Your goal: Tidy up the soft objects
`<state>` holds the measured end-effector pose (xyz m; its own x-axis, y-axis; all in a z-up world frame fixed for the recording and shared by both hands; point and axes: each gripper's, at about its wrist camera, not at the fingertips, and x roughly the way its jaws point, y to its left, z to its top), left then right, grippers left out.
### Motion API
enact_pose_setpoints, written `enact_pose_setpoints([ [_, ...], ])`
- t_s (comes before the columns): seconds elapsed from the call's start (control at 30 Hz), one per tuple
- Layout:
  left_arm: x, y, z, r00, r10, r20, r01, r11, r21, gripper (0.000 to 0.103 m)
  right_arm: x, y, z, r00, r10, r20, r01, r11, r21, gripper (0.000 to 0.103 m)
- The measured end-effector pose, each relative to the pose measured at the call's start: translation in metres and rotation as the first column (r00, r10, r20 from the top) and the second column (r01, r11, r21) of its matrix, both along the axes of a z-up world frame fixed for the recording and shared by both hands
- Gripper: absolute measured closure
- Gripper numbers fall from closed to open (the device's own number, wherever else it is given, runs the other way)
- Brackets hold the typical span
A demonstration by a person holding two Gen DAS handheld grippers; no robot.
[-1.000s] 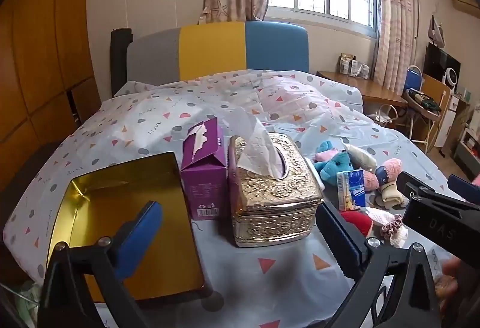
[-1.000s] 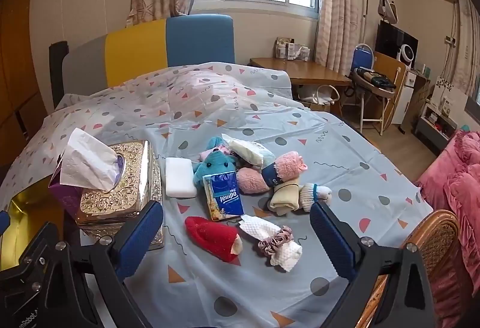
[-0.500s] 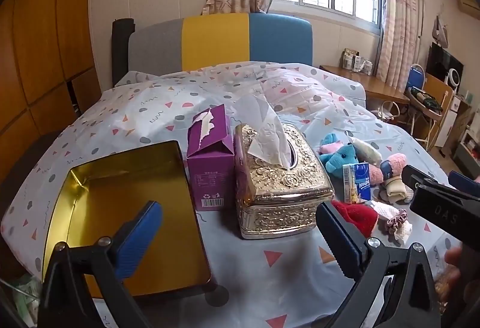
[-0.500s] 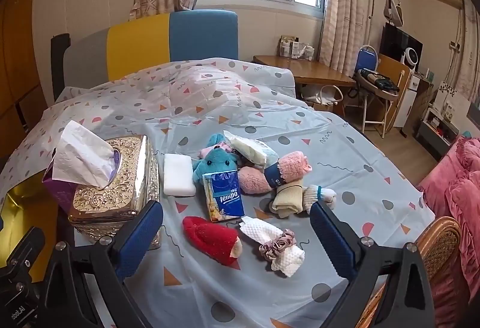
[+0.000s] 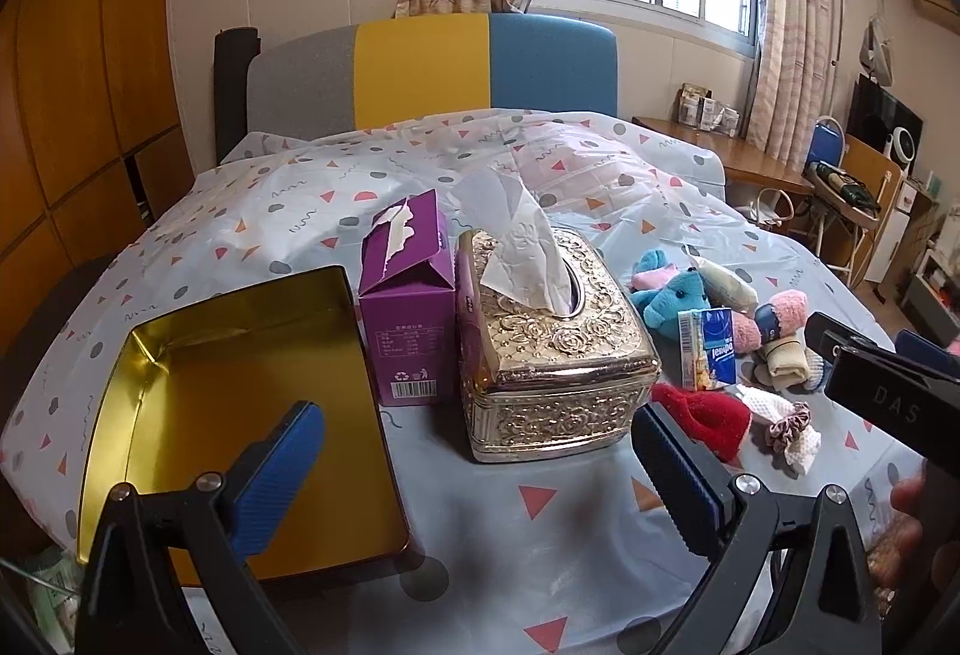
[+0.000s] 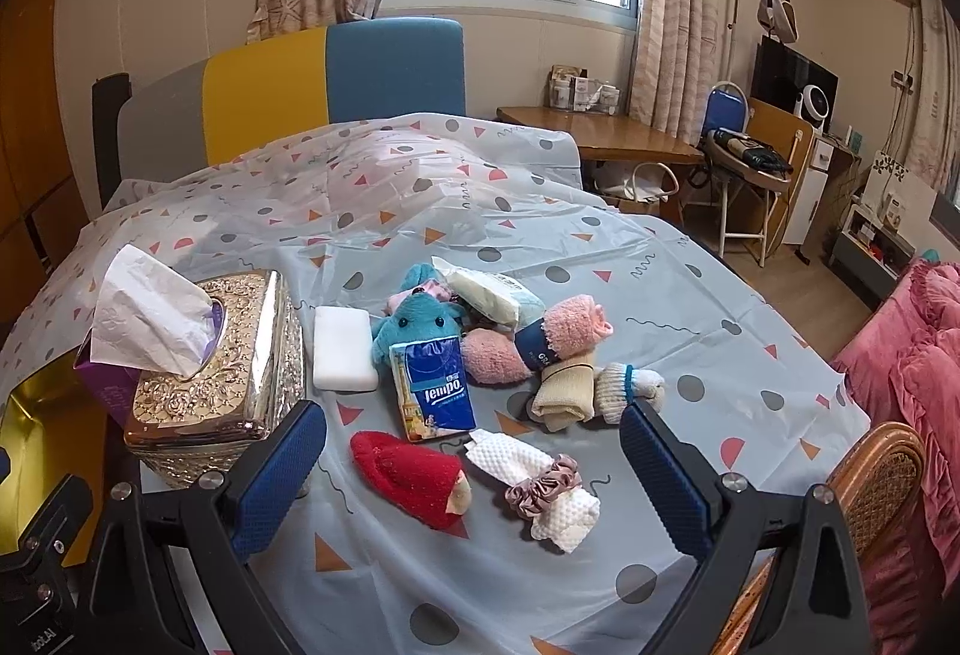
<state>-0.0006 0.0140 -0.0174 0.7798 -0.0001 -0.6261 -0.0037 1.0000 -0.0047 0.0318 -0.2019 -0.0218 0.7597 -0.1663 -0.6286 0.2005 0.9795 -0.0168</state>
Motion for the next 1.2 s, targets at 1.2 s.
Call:
enact_pose_setpoints([
  [1.2,0.001,-0.008,-0.005,0.999,-0.038,-0.033,0.038,0.999,0.002,0.0,0.0,-0.028,-0.003,0.998,-0.063,-0.001,0.063,0.998,0.027,0.003],
])
